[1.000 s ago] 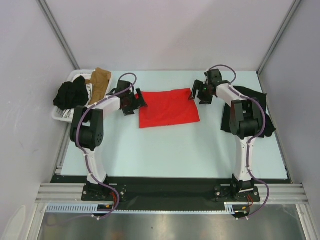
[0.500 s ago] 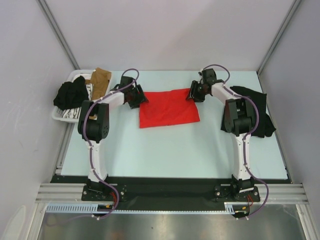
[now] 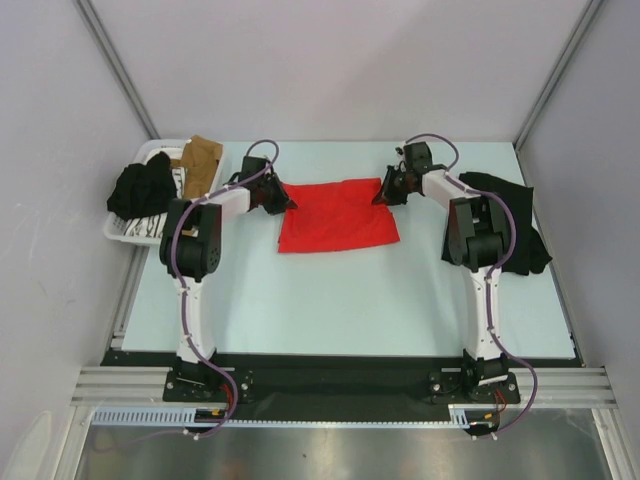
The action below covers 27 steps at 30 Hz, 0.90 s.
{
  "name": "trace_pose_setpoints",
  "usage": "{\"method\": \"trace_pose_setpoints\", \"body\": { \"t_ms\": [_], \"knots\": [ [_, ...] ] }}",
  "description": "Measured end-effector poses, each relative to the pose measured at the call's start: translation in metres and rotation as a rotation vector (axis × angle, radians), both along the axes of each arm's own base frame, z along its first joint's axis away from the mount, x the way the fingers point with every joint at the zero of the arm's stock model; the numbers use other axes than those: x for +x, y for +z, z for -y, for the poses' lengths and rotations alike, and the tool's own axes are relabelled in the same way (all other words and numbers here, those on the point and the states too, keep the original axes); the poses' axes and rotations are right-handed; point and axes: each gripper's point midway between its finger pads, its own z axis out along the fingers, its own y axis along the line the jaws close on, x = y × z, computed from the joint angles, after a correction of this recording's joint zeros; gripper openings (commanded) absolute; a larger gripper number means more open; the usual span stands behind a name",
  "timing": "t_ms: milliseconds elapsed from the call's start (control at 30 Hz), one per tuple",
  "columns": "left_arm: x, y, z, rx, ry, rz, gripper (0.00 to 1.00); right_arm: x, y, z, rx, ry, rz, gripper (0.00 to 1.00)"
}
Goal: Fold and stack the tank tops
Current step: Neatly place the folded tank top to the corner
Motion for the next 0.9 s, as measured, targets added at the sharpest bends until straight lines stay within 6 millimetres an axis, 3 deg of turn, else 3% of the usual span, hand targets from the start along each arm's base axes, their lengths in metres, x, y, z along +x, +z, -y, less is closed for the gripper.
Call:
{"method": "trace_pose_setpoints", "body": {
  "t_ms": [200,367,433,467,567,600,700,800,867,900],
  "knots": [
    [-0.019,-0.001,-0.017,-0.037,0.009,0.020,0.00,-0.026,-0.001,-0.013,0.009,0.006,0.024,0.00],
    [-0.049,-0.001,-0.052,-0.080,0.050,-0.006,0.00,-0.065,-0.001,-0.051,0.009,0.058,0.024,0.01],
    [-0.061,-0.001,-0.065,-0.060,0.077,-0.019,0.00,-0.084,0.000,-0.069,0.012,0.085,0.022,0.19],
    [-0.068,-0.001,-0.071,-0.042,0.086,-0.026,0.02,-0.091,0.000,-0.073,0.013,0.091,0.018,0.45],
    [-0.086,-0.002,-0.082,0.017,0.103,-0.050,0.37,-0.108,0.010,-0.079,0.009,0.096,0.028,0.65],
    [-0.089,-0.002,-0.084,0.029,0.105,-0.055,0.50,-0.112,0.011,-0.074,-0.005,0.088,0.020,0.66],
    [-0.091,0.007,-0.090,0.066,0.115,-0.036,0.62,-0.110,0.015,-0.044,-0.063,0.020,0.006,0.73],
    [-0.094,0.009,-0.095,0.087,0.124,-0.034,0.71,-0.095,0.020,0.014,-0.160,-0.108,0.005,0.72],
    [-0.097,0.010,-0.096,0.095,0.126,-0.028,0.77,-0.084,0.026,0.059,-0.233,-0.206,0.010,0.67],
    [-0.098,0.011,-0.097,0.098,0.127,-0.026,0.84,-0.078,0.031,0.080,-0.270,-0.253,0.017,0.66]
  ]
}}
